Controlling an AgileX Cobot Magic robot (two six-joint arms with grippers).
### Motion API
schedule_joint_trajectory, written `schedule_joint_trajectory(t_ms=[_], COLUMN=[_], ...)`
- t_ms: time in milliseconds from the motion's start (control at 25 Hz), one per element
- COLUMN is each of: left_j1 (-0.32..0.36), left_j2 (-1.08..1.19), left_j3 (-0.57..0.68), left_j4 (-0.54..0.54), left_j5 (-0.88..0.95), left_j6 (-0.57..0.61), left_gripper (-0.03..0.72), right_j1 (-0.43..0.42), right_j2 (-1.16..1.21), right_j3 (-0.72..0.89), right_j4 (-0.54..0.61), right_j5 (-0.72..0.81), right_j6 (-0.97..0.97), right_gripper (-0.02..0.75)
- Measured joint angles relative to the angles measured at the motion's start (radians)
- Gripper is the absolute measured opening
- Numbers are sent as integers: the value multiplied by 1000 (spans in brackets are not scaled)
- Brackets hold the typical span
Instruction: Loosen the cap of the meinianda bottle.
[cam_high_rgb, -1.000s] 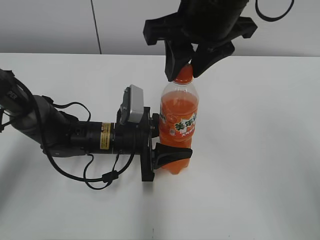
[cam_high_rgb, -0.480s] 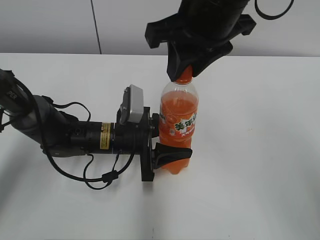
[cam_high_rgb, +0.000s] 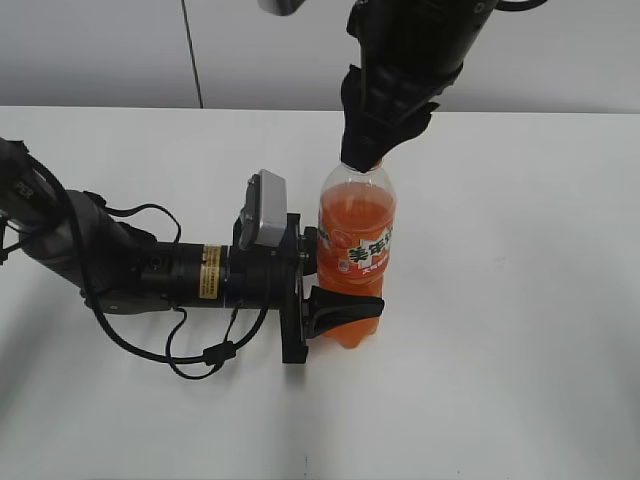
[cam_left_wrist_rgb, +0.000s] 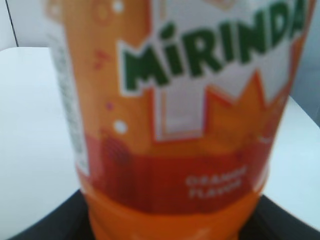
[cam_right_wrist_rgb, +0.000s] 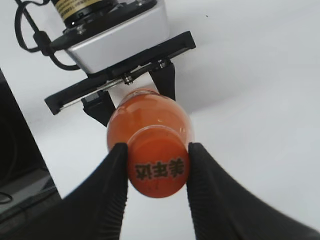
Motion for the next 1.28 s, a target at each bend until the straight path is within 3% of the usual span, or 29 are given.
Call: schedule_joint_trajectory(t_ms=[480, 640, 840, 1120, 1280], left_j1=[0, 0, 0, 0, 0], left_j2=[0, 0, 0, 0, 0], left_j3=[0, 0, 0, 0, 0], left_j4=[2, 9, 10, 10, -2], left_j5=[0, -2, -4, -4, 1], left_j6=[10, 15, 16, 16, 6], left_gripper=[394, 394, 394, 394, 394], right_j1=[0, 0, 0, 0, 0], right_j2=[-3, -3, -3, -3, -2], right_j3=[-1, -2, -2, -2, -3], right_j4=[11, 32, 35, 35, 58], right_j5=[9, 10, 11, 11, 7], right_j6=[-802, -986, -1034, -962, -768], right_gripper=[272, 272, 272, 276, 462])
